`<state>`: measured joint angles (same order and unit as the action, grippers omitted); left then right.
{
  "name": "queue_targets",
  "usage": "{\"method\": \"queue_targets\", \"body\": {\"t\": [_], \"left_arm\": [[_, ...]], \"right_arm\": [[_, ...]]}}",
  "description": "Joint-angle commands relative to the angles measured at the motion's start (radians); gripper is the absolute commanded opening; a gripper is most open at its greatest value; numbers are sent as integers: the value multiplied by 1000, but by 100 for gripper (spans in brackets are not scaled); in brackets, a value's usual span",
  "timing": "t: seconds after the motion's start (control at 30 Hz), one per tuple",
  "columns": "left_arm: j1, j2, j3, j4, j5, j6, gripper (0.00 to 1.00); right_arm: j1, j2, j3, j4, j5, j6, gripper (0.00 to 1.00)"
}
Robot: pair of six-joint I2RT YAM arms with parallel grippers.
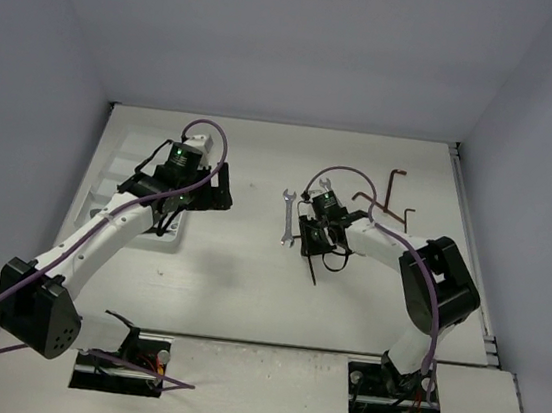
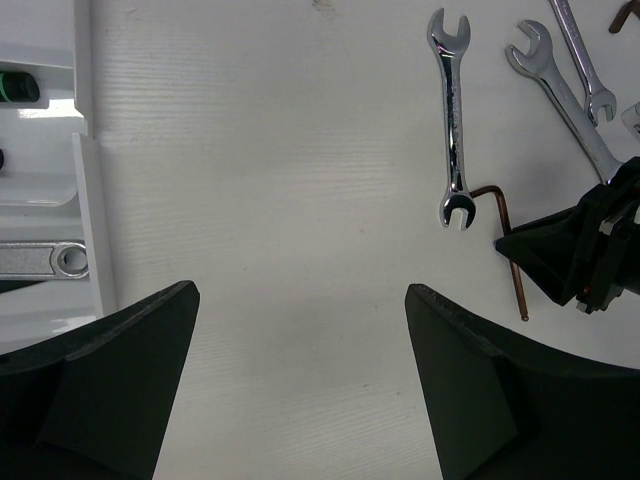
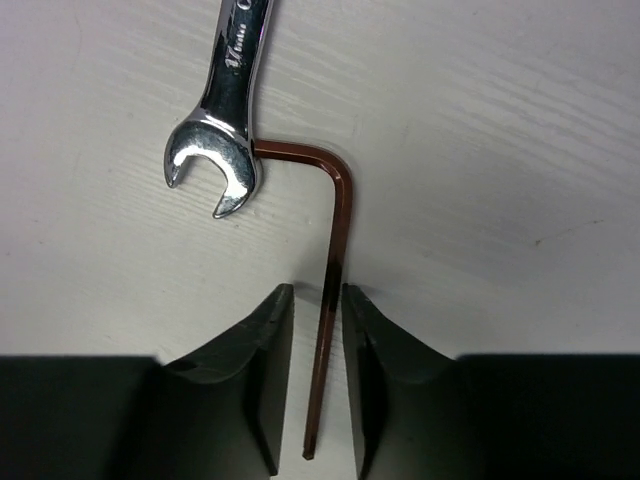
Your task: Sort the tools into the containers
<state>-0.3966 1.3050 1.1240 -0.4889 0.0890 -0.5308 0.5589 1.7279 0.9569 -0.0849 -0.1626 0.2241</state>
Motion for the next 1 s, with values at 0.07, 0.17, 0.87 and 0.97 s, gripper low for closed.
{"method": "queue_targets", "body": {"t": [0.07,0.17,0.87,0.97], "left_arm": [[-5,-15,63,39,4,12,82],[-7,-22,57,38,1,14,82],[-98,25,28,254,165,-182,82],[-119,53,29,338,187,-223,82]], "right_arm": [[60,67,-26,-109,111,79,32],[86,90,-19,-124,146,96,29],[104,-210,160,-138,186,-2,0],[105,-234,165,-110,138,-2,0]]}}
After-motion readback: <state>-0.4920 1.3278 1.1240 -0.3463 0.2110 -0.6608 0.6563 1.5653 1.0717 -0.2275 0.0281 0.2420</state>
